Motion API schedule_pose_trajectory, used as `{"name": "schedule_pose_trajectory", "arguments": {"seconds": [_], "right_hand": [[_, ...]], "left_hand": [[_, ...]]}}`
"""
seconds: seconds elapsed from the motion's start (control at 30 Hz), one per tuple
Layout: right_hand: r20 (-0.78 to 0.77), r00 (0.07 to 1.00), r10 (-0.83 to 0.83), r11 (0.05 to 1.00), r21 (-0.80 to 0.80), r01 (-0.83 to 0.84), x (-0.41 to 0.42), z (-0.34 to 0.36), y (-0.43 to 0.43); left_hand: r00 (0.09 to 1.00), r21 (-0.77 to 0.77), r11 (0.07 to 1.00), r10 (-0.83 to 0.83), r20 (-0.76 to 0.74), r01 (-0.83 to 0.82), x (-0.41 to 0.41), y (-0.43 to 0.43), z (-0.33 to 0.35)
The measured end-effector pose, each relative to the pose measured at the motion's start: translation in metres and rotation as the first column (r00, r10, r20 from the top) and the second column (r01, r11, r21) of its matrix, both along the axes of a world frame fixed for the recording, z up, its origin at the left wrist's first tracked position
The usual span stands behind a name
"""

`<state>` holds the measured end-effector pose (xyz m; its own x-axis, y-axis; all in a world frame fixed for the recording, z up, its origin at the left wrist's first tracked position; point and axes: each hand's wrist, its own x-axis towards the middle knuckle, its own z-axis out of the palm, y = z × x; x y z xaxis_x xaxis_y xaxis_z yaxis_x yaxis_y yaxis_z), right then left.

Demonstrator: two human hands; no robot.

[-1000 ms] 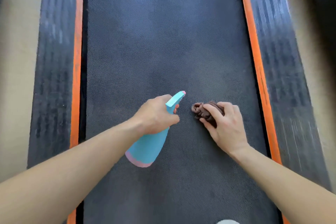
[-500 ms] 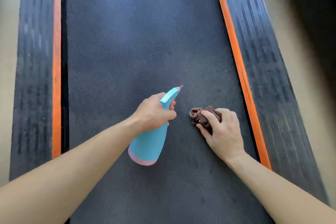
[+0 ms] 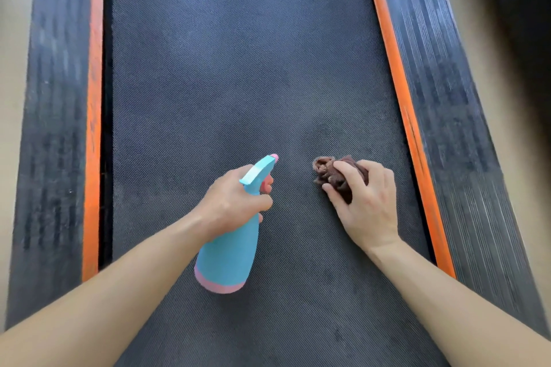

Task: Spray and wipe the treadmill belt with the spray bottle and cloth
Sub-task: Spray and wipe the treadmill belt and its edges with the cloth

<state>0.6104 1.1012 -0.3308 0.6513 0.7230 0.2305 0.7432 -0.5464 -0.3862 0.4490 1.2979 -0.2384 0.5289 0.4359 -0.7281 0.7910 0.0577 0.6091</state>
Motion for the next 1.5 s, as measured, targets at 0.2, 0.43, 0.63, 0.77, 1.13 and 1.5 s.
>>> {"name": "schedule_pose_trajectory", "arguments": {"seconds": [0.2, 0.43, 0.63, 0.77, 1.13, 1.5], "right_hand": [[0.119, 0.984, 0.133, 0.99, -0.07, -0.125, 0.06, -0.002, 0.093], [0.075, 0.997, 0.034, 0.992, -0.125, -0.024, 0.064, 0.008, 0.126], [0.115, 0.916, 0.384, 0.918, -0.155, -0.365, 0.036, -0.002, 0.078], [0.14, 0.978, 0.156, 0.981, -0.141, -0.136, 0.075, -0.001, 0.146], [0.107, 0.896, 0.43, 0.898, -0.153, -0.413, 0.024, 0.0, 0.092], [0.094, 0.94, 0.327, 0.941, -0.129, -0.314, 0.017, 0.0, 0.11]], "left_hand": [[0.985, 0.005, 0.989, 0.148, 0.087, -0.149, 0.012, 0.022, 0.004], [0.962, 0.01, 0.971, 0.237, 0.135, -0.241, 0.015, 0.043, 0.009], [0.958, -0.011, 0.964, 0.264, 0.116, -0.264, 0.005, 0.043, 0.006], [0.963, 0.012, 0.966, 0.257, 0.082, -0.259, 0.0, 0.041, 0.003], [0.944, -0.038, 0.949, 0.315, 0.101, -0.313, -0.004, 0.046, 0.011], [0.956, -0.05, 0.962, 0.272, 0.105, -0.268, 0.001, 0.048, 0.01]]}}
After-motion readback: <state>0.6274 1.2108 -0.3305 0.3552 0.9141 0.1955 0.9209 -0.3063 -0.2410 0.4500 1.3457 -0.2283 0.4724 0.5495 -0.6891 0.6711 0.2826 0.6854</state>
